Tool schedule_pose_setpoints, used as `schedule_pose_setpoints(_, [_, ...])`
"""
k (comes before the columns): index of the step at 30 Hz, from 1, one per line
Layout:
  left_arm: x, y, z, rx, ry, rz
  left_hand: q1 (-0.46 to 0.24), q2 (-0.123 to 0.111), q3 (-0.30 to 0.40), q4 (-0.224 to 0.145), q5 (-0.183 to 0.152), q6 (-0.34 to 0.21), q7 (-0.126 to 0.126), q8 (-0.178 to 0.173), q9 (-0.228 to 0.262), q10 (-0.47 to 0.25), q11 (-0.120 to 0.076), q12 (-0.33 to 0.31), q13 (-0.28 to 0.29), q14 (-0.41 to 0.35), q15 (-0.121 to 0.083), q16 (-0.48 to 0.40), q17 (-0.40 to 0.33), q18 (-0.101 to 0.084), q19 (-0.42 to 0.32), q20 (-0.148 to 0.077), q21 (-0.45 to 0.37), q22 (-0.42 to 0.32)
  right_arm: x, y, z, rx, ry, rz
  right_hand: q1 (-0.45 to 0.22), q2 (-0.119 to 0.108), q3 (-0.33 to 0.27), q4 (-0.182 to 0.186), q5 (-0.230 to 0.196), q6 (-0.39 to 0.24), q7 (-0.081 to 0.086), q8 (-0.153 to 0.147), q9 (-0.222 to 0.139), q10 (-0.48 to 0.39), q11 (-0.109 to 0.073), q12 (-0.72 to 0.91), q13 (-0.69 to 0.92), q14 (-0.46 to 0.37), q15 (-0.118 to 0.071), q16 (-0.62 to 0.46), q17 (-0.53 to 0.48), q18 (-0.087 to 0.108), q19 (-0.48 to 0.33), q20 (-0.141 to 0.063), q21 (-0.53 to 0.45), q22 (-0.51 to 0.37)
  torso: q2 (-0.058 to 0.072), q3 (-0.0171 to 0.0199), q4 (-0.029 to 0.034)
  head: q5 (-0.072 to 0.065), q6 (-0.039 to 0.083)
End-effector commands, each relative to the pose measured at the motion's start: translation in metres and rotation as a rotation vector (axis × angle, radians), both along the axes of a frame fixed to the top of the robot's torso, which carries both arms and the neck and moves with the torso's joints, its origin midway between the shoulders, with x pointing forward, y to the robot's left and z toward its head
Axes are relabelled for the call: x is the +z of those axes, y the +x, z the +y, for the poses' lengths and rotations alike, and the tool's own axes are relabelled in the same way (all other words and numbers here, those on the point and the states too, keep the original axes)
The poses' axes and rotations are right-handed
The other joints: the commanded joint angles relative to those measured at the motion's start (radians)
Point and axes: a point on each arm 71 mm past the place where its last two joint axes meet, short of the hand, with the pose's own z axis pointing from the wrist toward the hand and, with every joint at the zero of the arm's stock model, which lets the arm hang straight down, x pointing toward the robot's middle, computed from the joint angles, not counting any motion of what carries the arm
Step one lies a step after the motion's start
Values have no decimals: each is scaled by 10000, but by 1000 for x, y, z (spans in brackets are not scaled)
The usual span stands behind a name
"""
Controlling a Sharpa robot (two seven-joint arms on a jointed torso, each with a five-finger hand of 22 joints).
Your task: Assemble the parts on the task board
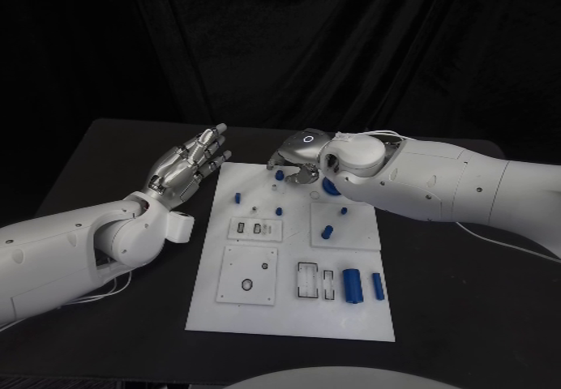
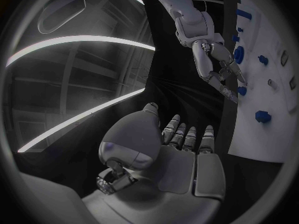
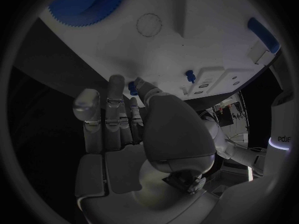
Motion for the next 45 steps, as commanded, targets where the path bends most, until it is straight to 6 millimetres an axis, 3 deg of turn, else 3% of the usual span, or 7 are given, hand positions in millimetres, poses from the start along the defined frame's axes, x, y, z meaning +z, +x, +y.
schedule_pose_setpoints(1, [2,-1,0,-84,-154,-145,81,-6,48,-15,60,32,15,40,5,-45,55,-63,1,-21,-38,-37,-10,190,-48,-7,7,-12,4,0,-3,-116,427,-451,38,71,-61,-33,-28,21,1,1,-24,-46,9,51,37,-73,18,-37,-6,95,1,-3,12,37,-5,11,-5,26,-3])
schedule_pose_setpoints(14, [1,-2,10,137,-71,-130,105,-16,76,-28,89,58,15,52,10,-46,54,-57,3,-21,-19,-37,-10,191,-44,-1,11,-10,56,-15,-47,-122,1397,-1697,283,163,102,2,212,1599,642,435,-75,2442,-183,737,1038,255,-129,79,272,48,354,-107,79,364,-8,-17,-22,7,174])
schedule_pose_setpoints(16, [1,-2,11,202,-38,-134,111,-17,82,-31,96,68,14,57,11,-45,51,-55,4,-21,-12,-37,-10,192,-41,0,13,-8,61,-18,-59,-322,1305,-1663,275,197,-28,-55,185,1890,695,495,6,3101,-317,1851,1981,63,-213,-252,16,133,47,-171,-504,45,-4,-22,-23,-13,159])
schedule_pose_setpoints(20, [1,-1,12,285,10,-143,126,-21,100,-38,114,65,10,59,11,-38,52,-41,7,-21,11,-37,-10,194,-37,8,16,-6,60,-22,-89,-910,1173,-1150,92,192,-316,-6,167,1942,645,250,77,1601,-365,6856,6739,-30,-122,-497,118,184,-94,-139,-1186,-81,-3,-25,-50,-47,135])
schedule_pose_setpoints(26, [0,-1,12,295,31,-114,165,-18,155,-50,193,8,15,46,3,-22,77,-14,14,-21,85,-37,-10,192,-36,48,16,-6,41,-22,-119,-2184,1545,201,-877,238,-1027,608,-42,1662,1153,33,105,7067,-373,15082,14880,2725,-161,6801,10156,-362,1047,-151,1742,2396,9,1,-30,-220,100])
schedule_pose_setpoints(29, [0,-2,12,288,33,-90,178,-16,174,-55,214,0,17,44,2,-23,84,-17,13,-21,92,-37,-10,192,-38,56,14,-7,30,-23,-129,-2752,1794,582,-1264,298,-1320,858,-99,1797,1365,101,99,7152,-333,15129,14941,2957,-3,7009,10501,-490,1428,-31,2527,2950,6,-6,-16,-287,55])
schedule_pose_setpoints(45, [-1,-2,13,189,12,-20,201,-19,201,-65,239,-26,18,38,-1,-26,102,-22,11,-21,108,-37,-10,192,-39,66,13,-7,5,-33,-137,-3117,2341,967,-1461,129,-1502,1203,281,1711,1362,-30,-39,7152,-390,15129,14941,2957,-73,7009,10501,-797,2422,-66,3903,3473,-8,-29,-32,-196,-78])
